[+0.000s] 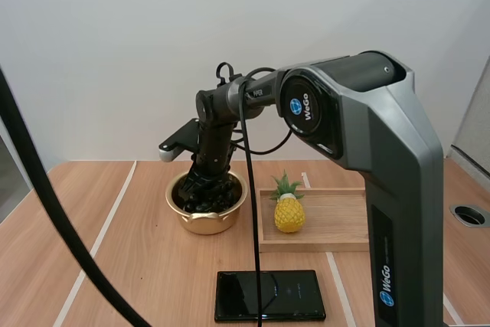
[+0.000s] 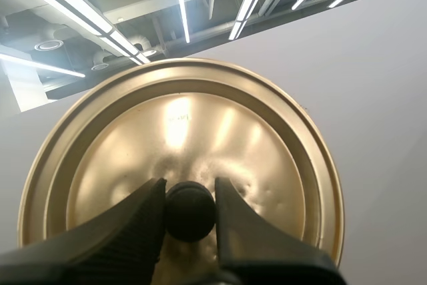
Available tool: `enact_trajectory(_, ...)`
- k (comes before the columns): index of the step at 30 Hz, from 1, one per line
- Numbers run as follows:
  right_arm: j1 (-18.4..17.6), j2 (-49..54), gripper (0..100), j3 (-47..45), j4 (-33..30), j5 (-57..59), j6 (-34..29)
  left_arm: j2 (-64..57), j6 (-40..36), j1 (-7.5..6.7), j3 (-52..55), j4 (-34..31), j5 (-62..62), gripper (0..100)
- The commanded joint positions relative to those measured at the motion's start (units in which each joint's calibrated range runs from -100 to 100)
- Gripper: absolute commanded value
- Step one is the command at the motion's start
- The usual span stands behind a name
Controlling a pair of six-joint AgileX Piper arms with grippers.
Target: Open the pot, put the grape inside, and close it
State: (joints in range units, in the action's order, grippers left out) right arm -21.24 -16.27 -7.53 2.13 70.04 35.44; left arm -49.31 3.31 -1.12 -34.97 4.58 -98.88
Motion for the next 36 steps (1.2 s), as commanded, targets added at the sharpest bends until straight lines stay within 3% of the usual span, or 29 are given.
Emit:
enact_trajectory(1,0.1,0.1,19,-0.1,-0.8,0.6,-2.7,-0.2,-0.6,-0.02,-0.3,0.0,0.8,0)
enact_trajectory(3,0.1,0.1,54,-0.1,-0.8,1.1,-2.6,-0.2,-0.6,-0.02,-0.3,0.0,0.8,0)
enact_trajectory(5,0.0,0.1,98,-0.1,-0.8,1.9,-2.5,-0.2,-0.6,-0.02,-0.3,0.0,0.8,0)
enact_trajectory(8,0.0,0.1,100,-0.1,-0.7,2.1,0.1,-0.2,-0.6,-0.02,-0.3,0.0,0.8,0)
enact_trajectory(22,0.0,1.9,100,0.2,-0.2,2.1,0.0,-0.2,-0.5,-0.02,-0.3,0.0,0.9,0)
enact_trajectory(36,0.4,19.8,100,3.6,-2.7,0.4,-1.8,-0.2,-0.5,-0.02,-0.3,0.0,0.9,0)
